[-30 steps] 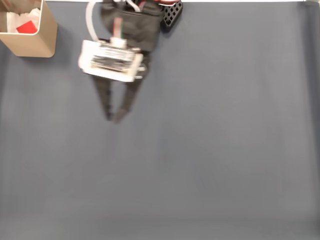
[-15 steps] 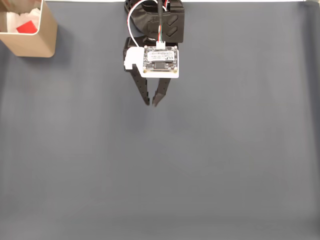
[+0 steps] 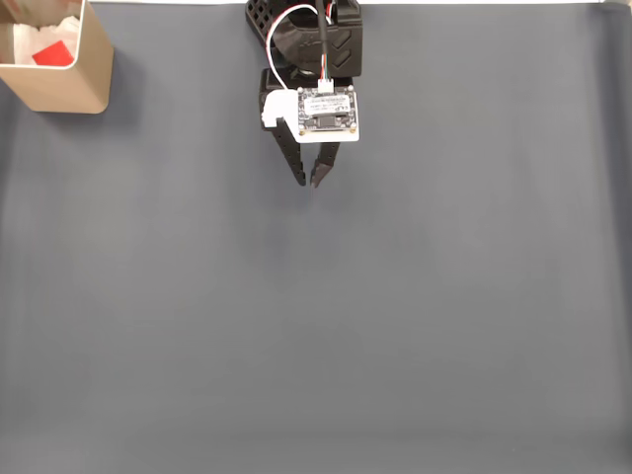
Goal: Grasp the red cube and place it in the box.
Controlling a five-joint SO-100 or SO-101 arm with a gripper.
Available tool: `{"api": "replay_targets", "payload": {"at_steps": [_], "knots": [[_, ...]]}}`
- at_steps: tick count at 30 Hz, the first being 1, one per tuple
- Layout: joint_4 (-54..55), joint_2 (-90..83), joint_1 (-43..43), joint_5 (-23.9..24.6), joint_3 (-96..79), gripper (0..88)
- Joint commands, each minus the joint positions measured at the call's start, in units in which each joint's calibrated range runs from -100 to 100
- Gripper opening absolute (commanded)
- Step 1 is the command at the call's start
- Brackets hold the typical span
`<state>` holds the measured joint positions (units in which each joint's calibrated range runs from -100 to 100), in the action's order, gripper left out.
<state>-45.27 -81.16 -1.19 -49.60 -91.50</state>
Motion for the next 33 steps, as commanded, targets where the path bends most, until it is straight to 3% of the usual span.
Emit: {"api": "replay_targets", "payload": {"at_steps": [1,33], "knots": [[0.43,-4.55,-0.30,-0.63,-2.57,0.0],[-22.52,-18.15,0.12,0.88,-8.32,0.0]]}}
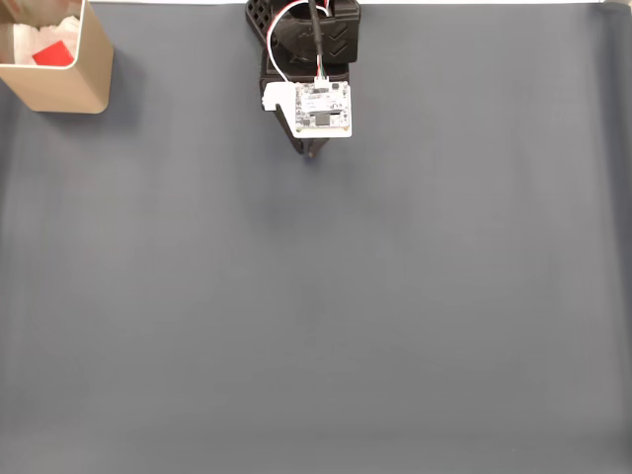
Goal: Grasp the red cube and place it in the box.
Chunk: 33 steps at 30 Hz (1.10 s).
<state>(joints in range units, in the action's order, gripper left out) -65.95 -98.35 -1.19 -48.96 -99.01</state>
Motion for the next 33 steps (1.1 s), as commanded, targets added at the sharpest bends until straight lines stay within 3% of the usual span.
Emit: {"api": "replay_targets", "payload": {"at_steps": [1,33], "knots": [[-2.33,-1.13,0.12,0.29,-0.81,0.0],[-9.30,-1.39,0.41,0.10,-0.81,0.0]]}}
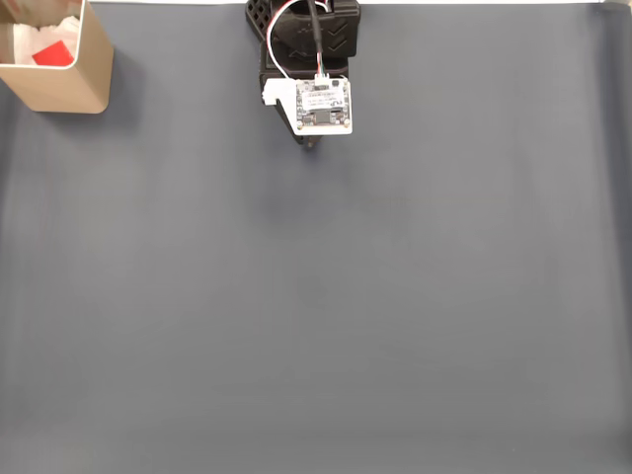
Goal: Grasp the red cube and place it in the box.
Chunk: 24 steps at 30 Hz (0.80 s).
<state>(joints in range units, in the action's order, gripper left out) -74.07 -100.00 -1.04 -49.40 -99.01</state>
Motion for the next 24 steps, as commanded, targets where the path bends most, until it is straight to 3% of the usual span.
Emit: {"api": "replay_targets", "payload": {"at_steps": [1,24], "knots": [[-1.43,0.26,0.26,0.49,-0.81,0.0],[-1.75,0.17,0.47,0.54,-0.81,0.2]]}}
